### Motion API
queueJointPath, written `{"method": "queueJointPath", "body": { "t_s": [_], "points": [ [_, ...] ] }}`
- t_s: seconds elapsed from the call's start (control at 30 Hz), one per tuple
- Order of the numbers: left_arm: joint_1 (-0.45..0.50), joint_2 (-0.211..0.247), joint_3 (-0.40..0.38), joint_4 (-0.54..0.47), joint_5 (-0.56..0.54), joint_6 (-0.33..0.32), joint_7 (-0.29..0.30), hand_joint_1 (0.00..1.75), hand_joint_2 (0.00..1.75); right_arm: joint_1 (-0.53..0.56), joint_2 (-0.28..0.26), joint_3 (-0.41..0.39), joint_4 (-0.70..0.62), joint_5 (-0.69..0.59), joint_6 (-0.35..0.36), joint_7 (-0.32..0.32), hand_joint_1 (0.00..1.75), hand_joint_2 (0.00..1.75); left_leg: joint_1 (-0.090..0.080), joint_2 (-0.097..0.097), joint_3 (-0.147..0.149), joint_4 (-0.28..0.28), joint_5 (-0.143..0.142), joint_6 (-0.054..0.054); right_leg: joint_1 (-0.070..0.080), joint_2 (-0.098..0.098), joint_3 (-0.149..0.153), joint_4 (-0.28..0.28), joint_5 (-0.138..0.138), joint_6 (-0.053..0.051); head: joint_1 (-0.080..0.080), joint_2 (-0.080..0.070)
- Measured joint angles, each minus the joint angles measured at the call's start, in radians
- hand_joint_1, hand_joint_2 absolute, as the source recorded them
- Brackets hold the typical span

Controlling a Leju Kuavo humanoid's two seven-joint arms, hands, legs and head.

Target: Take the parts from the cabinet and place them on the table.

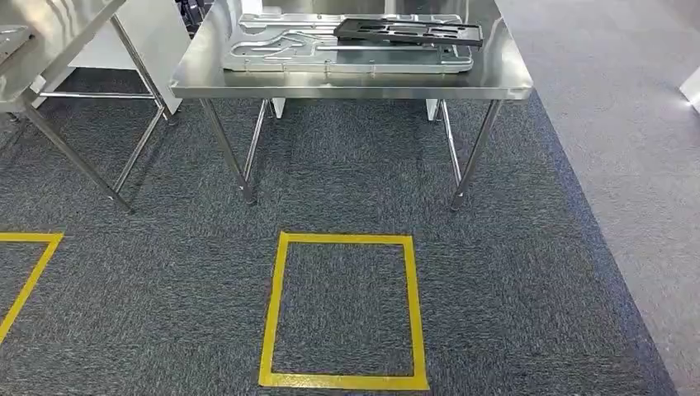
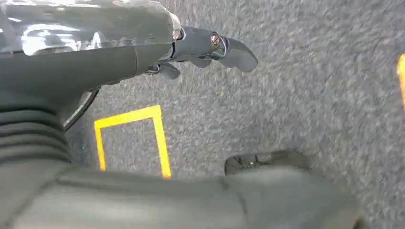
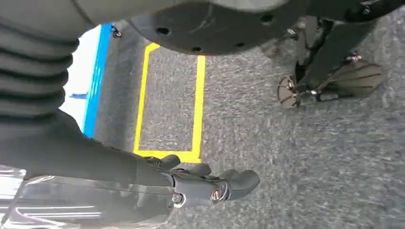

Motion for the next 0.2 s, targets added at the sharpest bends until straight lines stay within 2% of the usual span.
{"method": "queueJointPath", "body": {
  "t_s": [0.03,0.07,0.13,0.17,0.2],
  "points": [
    [0.012,0.002,-0.013,0.000,0.021,-0.003,0.001,0.00,0.00,0.000,-0.004,0.019,-0.008,-0.018,0.003,0.000,0.00,0.00,0.000,0.000,0.005,-0.011,0.022,0.001,0.000,0.000,0.001,0.001,0.000,0.000,0.000,0.000],
    [0.023,0.004,-0.028,0.000,0.041,-0.009,0.001,0.00,0.00,-0.001,-0.007,0.038,-0.016,-0.037,0.005,0.000,0.00,0.00,0.000,0.000,0.031,-0.071,0.064,0.004,0.000,0.001,0.003,0.001,0.000,0.000,0.000,0.000],
    [0.040,0.008,-0.054,0.000,0.080,-0.017,0.002,0.00,0.00,-0.002,-0.013,0.076,-0.034,-0.073,0.015,-0.002,0.00,0.00,0.000,0.000,0.117,-0.258,0.158,0.015,0.001,0.002,0.007,0.001,-0.001,0.003,0.000,0.000],
    [0.047,0.013,-0.068,0.000,0.101,-0.019,0.003,0.00,0.00,-0.001,-0.014,0.096,-0.040,-0.093,0.016,-0.003,0.00,0.00,-0.004,0.000,0.140,-0.311,0.156,0.023,0.003,0.002,0.005,0.002,0.000,0.007,0.000,0.000],
    [0.052,0.014,-0.083,0.000,0.121,-0.024,0.003,0.00,0.00,-0.002,-0.017,0.116,-0.048,-0.112,0.016,-0.004,0.00,0.00,-0.009,0.000,0.139,-0.323,0.158,0.025,0.006,0.002,0.000,0.005,0.001,0.015,0.000,0.000]
  ]
}}
